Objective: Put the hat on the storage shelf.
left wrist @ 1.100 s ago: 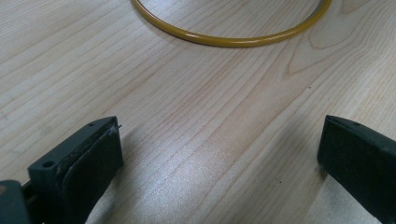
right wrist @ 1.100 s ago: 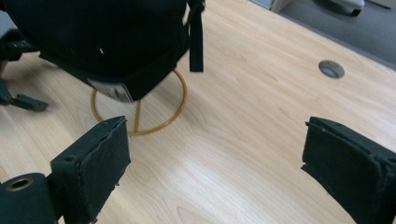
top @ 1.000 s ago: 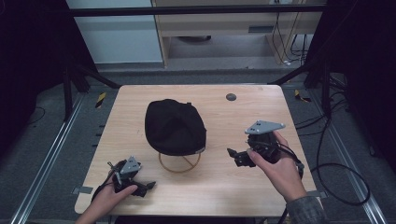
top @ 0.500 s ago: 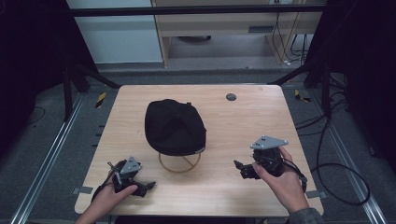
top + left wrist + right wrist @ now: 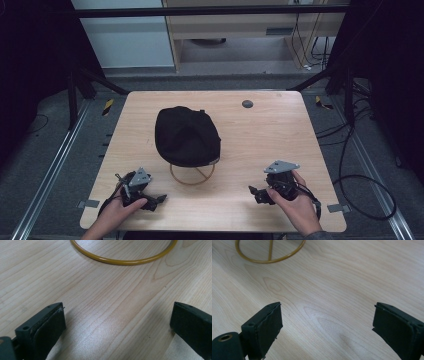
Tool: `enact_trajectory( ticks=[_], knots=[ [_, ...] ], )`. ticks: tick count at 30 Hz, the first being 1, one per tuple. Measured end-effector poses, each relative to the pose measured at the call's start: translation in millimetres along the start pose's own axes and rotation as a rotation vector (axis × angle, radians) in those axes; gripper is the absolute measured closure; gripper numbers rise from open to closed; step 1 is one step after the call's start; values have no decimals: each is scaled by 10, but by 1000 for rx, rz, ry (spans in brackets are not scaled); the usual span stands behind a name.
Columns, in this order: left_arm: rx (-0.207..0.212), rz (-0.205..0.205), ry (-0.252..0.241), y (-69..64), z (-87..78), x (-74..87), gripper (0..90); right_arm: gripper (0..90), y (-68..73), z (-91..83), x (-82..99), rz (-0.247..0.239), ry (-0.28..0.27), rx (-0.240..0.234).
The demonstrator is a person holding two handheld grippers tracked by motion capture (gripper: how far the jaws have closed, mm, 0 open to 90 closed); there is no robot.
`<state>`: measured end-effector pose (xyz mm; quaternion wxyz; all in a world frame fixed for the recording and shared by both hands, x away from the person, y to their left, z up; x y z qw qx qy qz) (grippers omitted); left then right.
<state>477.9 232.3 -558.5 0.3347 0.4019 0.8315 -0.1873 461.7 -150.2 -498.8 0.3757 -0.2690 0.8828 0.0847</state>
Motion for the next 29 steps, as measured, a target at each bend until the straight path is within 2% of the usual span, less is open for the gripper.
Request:
enact_trajectory(
  ticks=[4, 9, 14, 21, 24, 29],
  knots=[
    [0, 0, 0, -1, 0, 0, 0, 89, 13, 122, 48, 0, 22, -3],
    [0, 0, 0, -1, 0, 0, 0, 90, -7, 299, 61, 28, 28, 2],
    [0, -1, 0, -2, 0, 0, 0, 96, -49, 500, 92, 48, 32, 46],
    [0, -1, 0, -3, 0, 0, 0, 64, -28, 657, 162, 34, 41, 72],
    [0, 0, 0, -3, 0, 0, 0, 30, -6, 690, 181, 48, -15, 71],
    [1, 0, 0, -4, 2, -1, 0, 28, -14, 681, 196, 38, -24, 59]
  ],
)
Point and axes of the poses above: each handheld gripper's, and its own axes: z roughly forward along the jaws, x roughly out of its underside, y roughly to its left, the point moved 7 cm from there along z, roughly forward along the jaws, and after that the axes turned 5 degrees about x, right-handed, at the moved point
